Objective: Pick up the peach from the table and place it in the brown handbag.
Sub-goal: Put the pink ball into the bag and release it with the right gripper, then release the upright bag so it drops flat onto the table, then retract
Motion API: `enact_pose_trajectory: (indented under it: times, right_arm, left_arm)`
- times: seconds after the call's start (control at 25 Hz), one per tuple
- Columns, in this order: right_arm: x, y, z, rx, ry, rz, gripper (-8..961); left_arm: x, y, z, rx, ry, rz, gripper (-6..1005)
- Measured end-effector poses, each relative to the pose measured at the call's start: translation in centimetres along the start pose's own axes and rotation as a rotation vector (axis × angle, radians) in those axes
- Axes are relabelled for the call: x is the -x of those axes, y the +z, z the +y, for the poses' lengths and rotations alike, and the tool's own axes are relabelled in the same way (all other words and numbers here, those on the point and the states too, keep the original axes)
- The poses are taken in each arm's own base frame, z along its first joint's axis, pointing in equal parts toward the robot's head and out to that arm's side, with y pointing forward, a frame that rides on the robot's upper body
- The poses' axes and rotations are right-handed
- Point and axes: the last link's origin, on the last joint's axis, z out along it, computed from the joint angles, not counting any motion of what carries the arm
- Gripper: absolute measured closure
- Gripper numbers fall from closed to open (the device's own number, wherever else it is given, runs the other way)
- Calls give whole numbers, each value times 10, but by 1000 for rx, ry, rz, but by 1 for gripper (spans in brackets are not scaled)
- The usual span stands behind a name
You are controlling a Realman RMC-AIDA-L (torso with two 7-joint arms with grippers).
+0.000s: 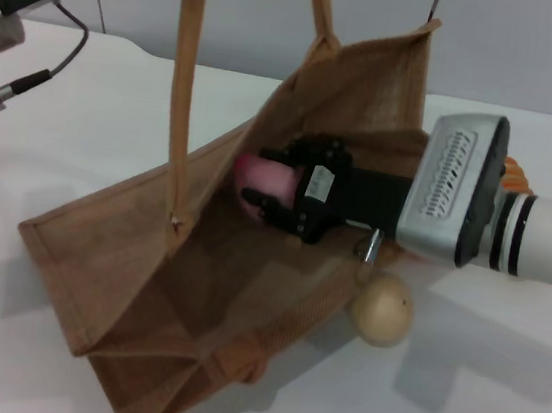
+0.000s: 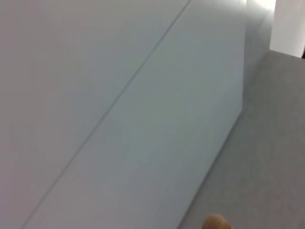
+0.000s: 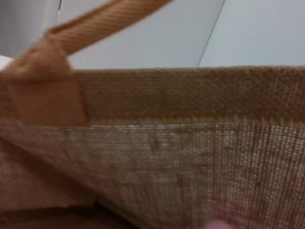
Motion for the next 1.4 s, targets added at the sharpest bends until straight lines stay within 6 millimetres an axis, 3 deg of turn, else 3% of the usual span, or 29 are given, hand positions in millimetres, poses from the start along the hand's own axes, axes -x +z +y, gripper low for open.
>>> enact_pose_trajectory:
  times: [0.24, 0.32, 0.4, 0.48, 0.52, 0.68, 0.84, 1.04, 1.4]
  right_arm:
    - [-2, -17, 8, -30, 39, -101, 509]
    - [-6, -26, 11, -43, 57, -131, 381]
    - [-15, -51, 14, -83, 94, -192, 252]
    - [-19, -72, 16, -126, 113, -250, 199]
    - [-19, -72, 16, -126, 113, -250, 172]
    - [-33, -119, 14, -313, 168, -341, 65]
    - [-47, -154, 14, -538, 198, -375, 66]
    - [-57, -181, 13, -759, 242, -409, 67]
    - [-75, -199, 8, -982, 356, -396, 70]
  left_arm:
    - [-3, -16, -9, -82, 15, 49, 829]
    - [-1, -21, -14, -116, 15, 66, 828]
    - [-1, -27, -21, -164, 22, 85, 828]
    - [0, -32, -30, -234, 23, 98, 827]
    - [0, -32, -30, -234, 23, 98, 827]
    - [4, -38, -41, -319, 56, 104, 825]
    - [10, -40, -48, -384, 112, 103, 824]
    - [24, -36, -53, -425, 218, 80, 822]
    - [52, -25, -60, -507, 465, 32, 550]
